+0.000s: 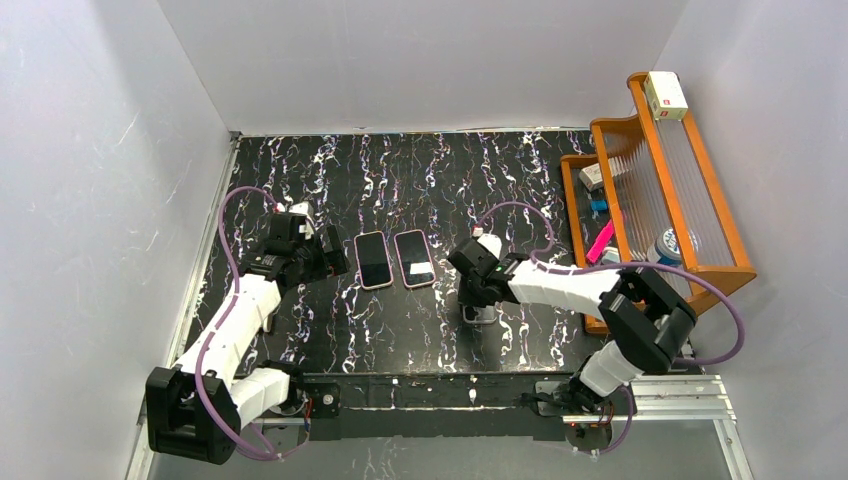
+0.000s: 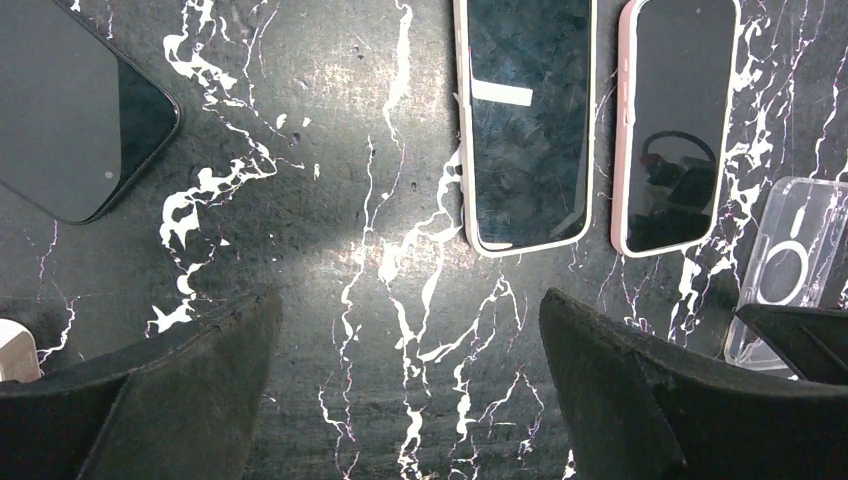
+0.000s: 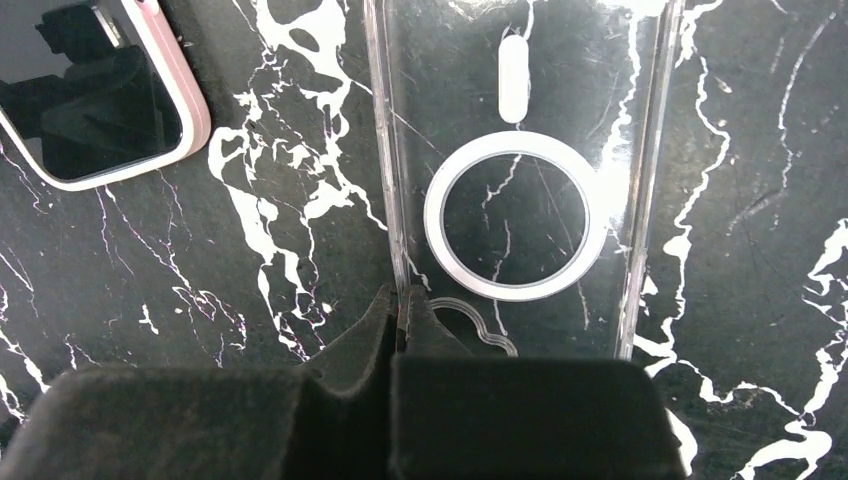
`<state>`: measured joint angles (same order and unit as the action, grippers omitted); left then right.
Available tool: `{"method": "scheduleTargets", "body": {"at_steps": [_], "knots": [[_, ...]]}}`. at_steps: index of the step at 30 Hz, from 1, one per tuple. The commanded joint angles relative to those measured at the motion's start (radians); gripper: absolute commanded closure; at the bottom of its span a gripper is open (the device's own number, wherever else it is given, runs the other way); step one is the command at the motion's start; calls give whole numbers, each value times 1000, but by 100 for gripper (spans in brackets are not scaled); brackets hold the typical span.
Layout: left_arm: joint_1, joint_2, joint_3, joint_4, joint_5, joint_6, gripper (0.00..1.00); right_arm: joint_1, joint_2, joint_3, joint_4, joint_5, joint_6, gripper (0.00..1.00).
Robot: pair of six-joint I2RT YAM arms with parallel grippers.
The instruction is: Put the phone into the phone case
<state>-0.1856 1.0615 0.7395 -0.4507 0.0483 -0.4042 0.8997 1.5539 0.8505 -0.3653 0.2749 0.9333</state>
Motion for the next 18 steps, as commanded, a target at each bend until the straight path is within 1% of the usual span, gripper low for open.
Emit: {"method": "scheduleTargets", "body": {"at_steps": [1, 2, 6, 8, 11, 13, 14, 16, 18], "knots": [[-4, 6, 29, -23, -29, -9, 2, 2, -64, -52, 47, 33, 21, 92], [-4, 11, 31, -26, -34, -12, 2, 2, -74, -56, 55, 24, 11, 88], [-5, 30, 61, -53, -153, -27, 2, 2, -114, -50, 57, 1, -37, 67], [-3, 40, 82, -66, -190, -28, 2, 2, -143, -51, 77, -43, -83, 56], [-4, 63, 116, -91, -256, -51, 2, 1, -185, -51, 95, -101, -129, 37], [-3, 87, 141, -104, -329, -79, 2, 2, -221, -58, 110, -138, -160, 24], [-2, 107, 155, -110, -367, -97, 2, 2, -241, -64, 122, -166, -184, 15], [1, 169, 191, -140, -461, -169, 2, 2, -283, -81, 172, -239, -230, 2], [7, 222, 218, -155, -534, -248, 2, 2, -323, -93, 200, -268, -249, 1]]}}
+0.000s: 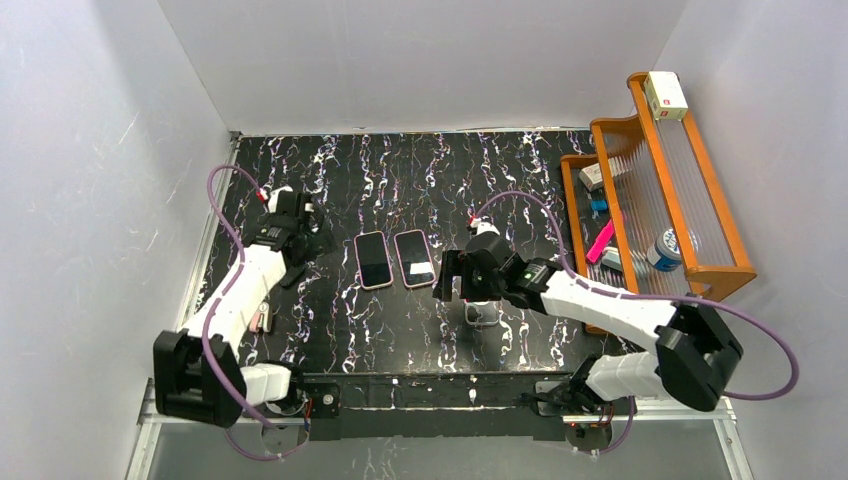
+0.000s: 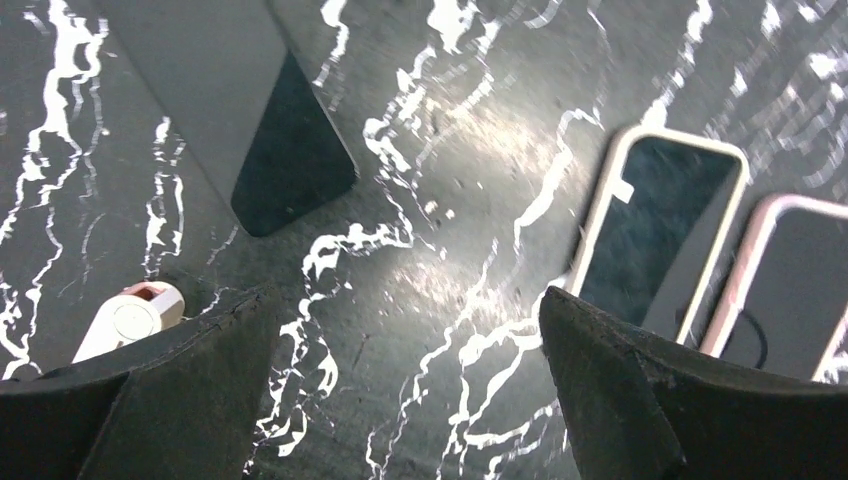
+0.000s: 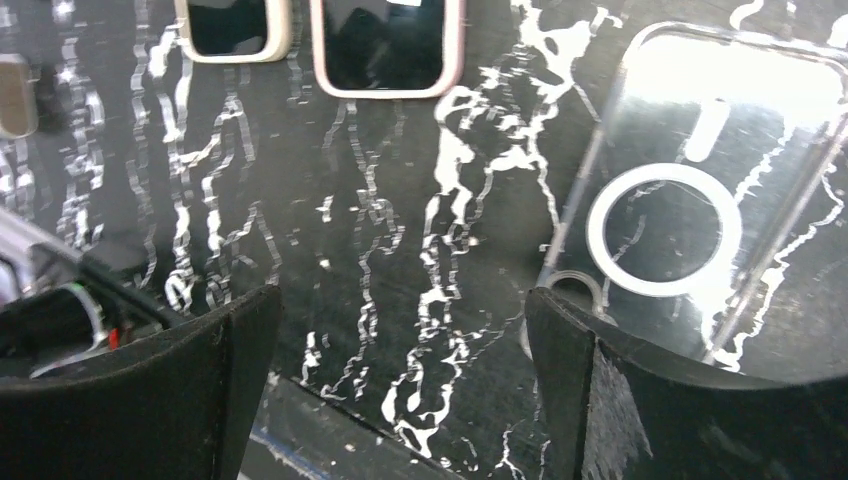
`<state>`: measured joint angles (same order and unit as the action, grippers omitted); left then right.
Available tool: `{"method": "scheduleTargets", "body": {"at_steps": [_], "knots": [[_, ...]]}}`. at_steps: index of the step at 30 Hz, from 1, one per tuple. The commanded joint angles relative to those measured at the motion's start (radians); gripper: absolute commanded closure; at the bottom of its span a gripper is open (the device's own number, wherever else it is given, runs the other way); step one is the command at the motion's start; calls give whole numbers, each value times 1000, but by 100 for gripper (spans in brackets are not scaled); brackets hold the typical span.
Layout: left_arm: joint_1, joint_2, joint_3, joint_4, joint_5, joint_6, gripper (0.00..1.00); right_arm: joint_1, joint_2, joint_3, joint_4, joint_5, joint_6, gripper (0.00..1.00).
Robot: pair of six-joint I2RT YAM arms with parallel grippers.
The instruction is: Put the phone into the phone case
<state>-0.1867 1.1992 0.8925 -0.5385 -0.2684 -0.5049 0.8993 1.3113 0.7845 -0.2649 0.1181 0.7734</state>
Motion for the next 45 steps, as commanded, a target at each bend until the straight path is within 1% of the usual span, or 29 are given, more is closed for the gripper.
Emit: {"method": "scheduleTargets", "body": {"at_steps": [1, 4, 6, 13, 17, 21, 24, 28, 35, 41, 45], "knots": [[10, 106, 77, -82, -249, -194, 2, 3, -98, -31, 108, -112, -100, 1], [17, 149, 92, -92, -307, -282, 2, 3, -151, -35, 111, -147, -108, 1], [30, 178, 97, -78, -307, -301, 2, 3, -179, -43, 109, -150, -111, 1], [121, 286, 160, -52, -186, -287, 3, 2, -268, -125, 138, -161, -94, 1], [180, 330, 189, -49, -153, -270, 2, 3, -314, -181, 197, -190, -76, 1], [262, 370, 199, -36, -151, -252, 2, 2, -331, -157, 165, -176, -100, 1], [306, 396, 201, -20, -109, -238, 3, 3, -342, -149, 152, -165, -102, 1], [316, 416, 213, -16, -136, -224, 4, 3, -352, -161, 173, -164, -100, 1], [319, 471, 193, 31, -78, -208, 5, 3, -336, -151, 177, -166, -102, 1], [326, 505, 194, 35, -108, -203, 5, 3, -314, -142, 182, -184, -109, 1], [347, 525, 183, 39, -84, -202, 7, 2, -310, -133, 157, -169, -122, 1]]}}
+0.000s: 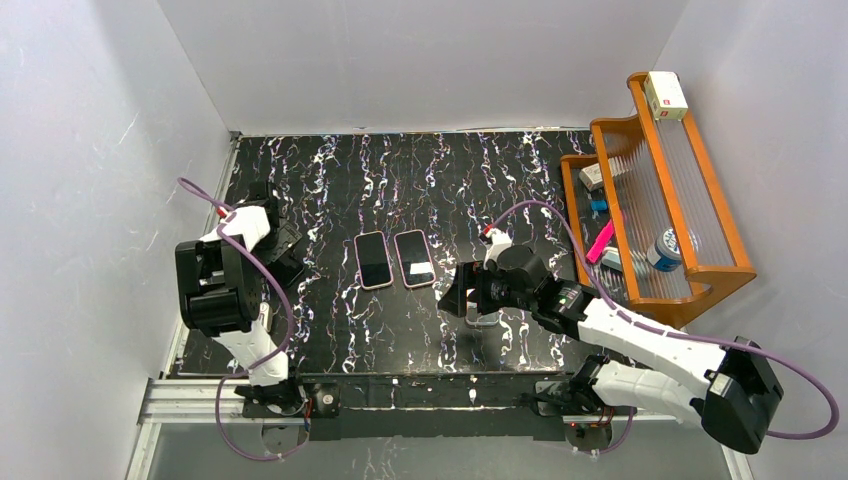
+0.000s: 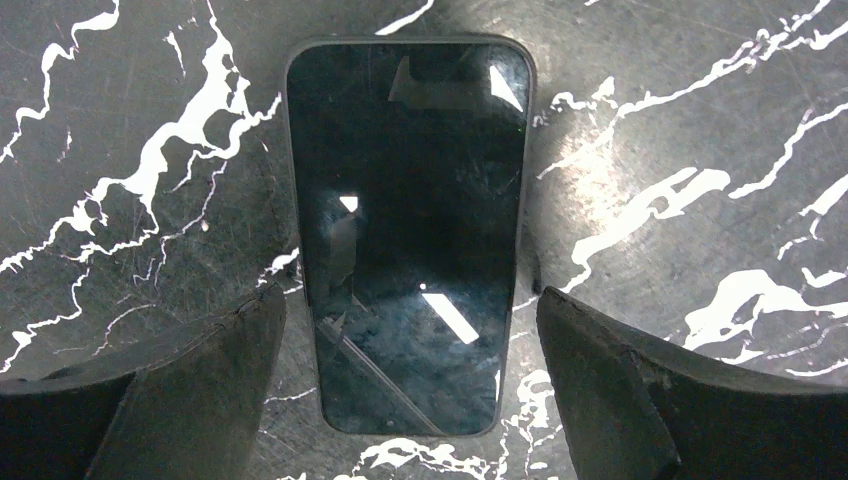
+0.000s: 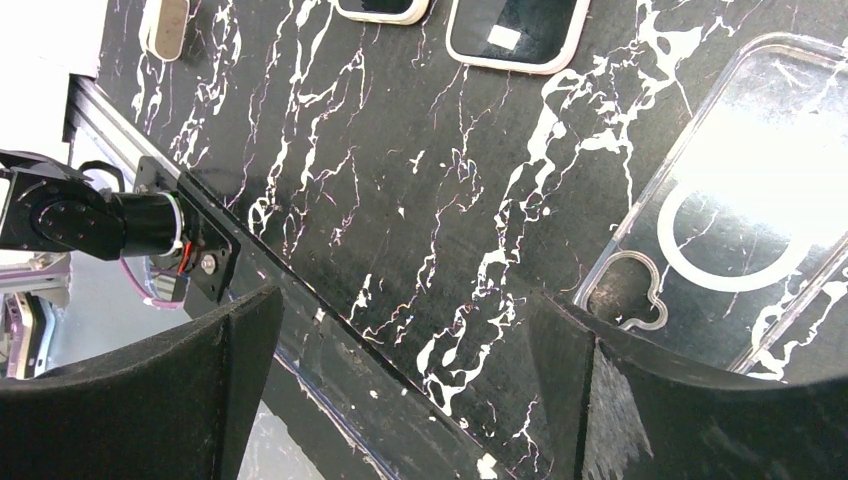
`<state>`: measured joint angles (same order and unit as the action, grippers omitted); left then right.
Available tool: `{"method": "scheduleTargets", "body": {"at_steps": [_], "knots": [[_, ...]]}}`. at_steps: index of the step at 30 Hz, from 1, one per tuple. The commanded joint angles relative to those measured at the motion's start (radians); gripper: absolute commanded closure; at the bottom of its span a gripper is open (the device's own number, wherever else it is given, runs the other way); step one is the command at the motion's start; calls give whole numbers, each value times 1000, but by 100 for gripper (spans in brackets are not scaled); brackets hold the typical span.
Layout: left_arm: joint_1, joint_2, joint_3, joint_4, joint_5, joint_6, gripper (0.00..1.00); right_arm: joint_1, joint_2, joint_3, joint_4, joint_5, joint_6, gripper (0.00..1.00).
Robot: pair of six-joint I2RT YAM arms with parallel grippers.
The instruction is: Put the phone into the phone case
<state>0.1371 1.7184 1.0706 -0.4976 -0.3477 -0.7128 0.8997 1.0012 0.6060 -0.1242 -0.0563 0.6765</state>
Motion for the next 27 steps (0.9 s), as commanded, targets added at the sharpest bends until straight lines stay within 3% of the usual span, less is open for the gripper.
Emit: {"method": "scheduleTargets", "body": {"at_steps": [1, 7, 12, 21, 24, 27], "knots": [[24, 10, 2, 2, -5, 7, 7, 2, -4, 46, 11, 13, -27, 1], [45, 46, -9, 13, 9, 20, 9, 2, -26, 40, 19, 19, -28, 1], [67, 55, -34, 28, 53, 29, 16, 2, -12, 46, 17, 14, -27, 1], [68, 65, -57, 38, 83, 29, 40, 2, -4, 46, 15, 20, -7, 1], [68, 70, -56, 27, 96, 48, 43, 2, -4, 46, 10, 15, 5, 1], [68, 62, -57, 22, 129, 77, 56, 2, -6, 36, 9, 15, 13, 1]]}}
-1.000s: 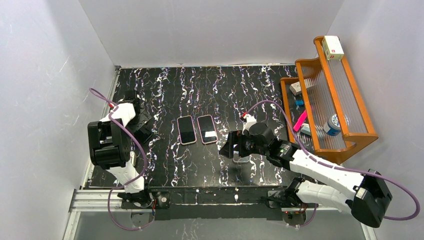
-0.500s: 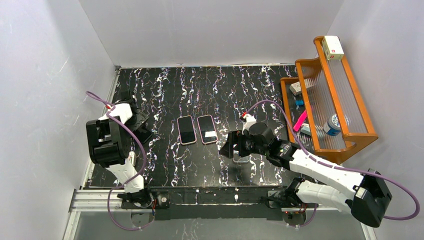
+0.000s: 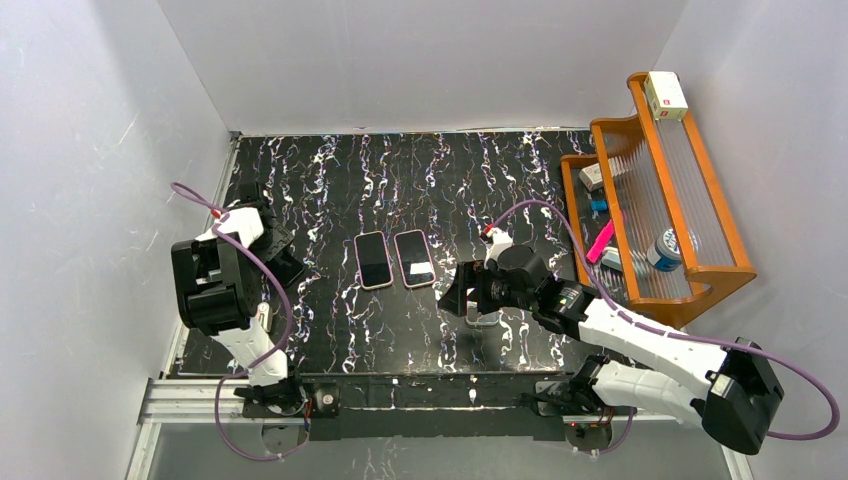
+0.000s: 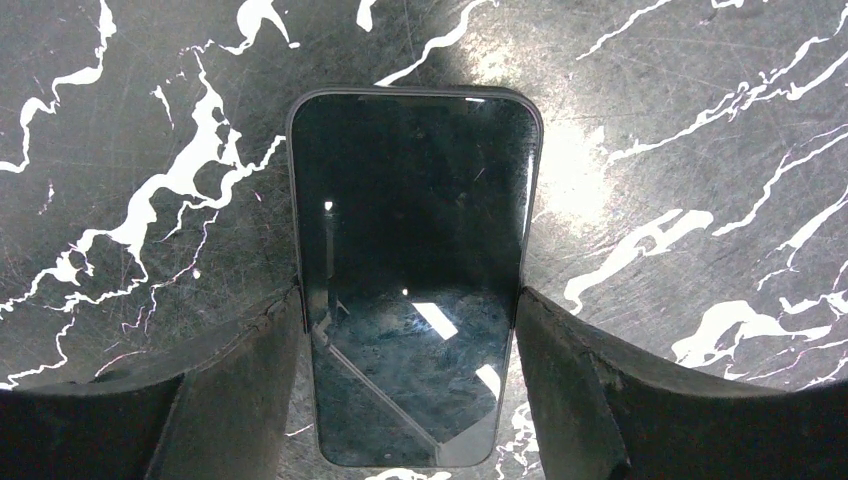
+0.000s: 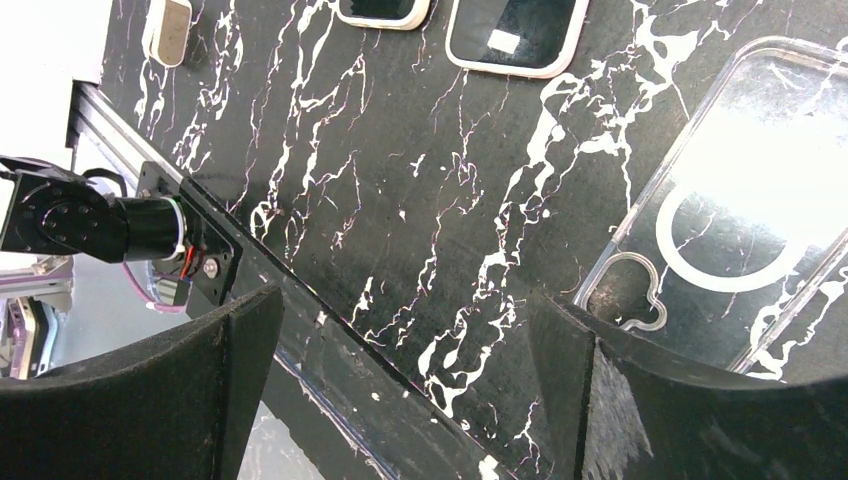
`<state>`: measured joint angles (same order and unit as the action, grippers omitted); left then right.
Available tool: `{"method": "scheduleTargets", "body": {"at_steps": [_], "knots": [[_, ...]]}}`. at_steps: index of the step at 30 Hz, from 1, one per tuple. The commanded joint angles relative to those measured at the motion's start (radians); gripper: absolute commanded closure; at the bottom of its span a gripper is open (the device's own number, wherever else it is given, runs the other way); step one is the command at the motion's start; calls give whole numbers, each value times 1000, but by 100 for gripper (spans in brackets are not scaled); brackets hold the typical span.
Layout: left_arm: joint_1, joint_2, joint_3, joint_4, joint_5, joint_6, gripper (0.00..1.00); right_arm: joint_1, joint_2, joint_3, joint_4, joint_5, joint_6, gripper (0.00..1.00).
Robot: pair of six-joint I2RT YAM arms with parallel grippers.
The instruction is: Put the phone into the phone case
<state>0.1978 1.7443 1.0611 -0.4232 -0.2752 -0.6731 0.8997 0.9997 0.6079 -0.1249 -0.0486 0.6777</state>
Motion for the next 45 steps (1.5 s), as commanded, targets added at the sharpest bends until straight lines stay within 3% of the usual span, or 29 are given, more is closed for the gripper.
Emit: {"method": "scheduleTargets", "body": {"at_steps": [1, 6, 10, 16, 23, 37, 41, 45], "knots": [[8, 31, -49, -54, 69, 45, 59, 2, -6, 28, 12, 15, 20, 1], [6, 14, -46, -52, 173, 120, 82, 2, -13, 28, -26, 101, 76, 1], [3, -11, -45, -73, 227, 171, 87, 2, -8, 79, -116, 197, 91, 1], [-25, -117, -28, -139, 245, 206, 91, 2, -23, 83, -125, 210, 69, 1], [-124, -232, 17, -199, 267, 221, 96, -1, -11, 112, -194, 335, 23, 1], [-308, -374, 30, -281, 409, 221, 100, -22, -13, 82, -178, 295, 6, 3], [-366, -412, 31, -282, 430, 183, 100, -94, 6, 72, -160, 241, -33, 10], [-433, -438, 29, -259, 475, 116, 100, -209, 13, 46, -114, 142, -67, 25]]}}
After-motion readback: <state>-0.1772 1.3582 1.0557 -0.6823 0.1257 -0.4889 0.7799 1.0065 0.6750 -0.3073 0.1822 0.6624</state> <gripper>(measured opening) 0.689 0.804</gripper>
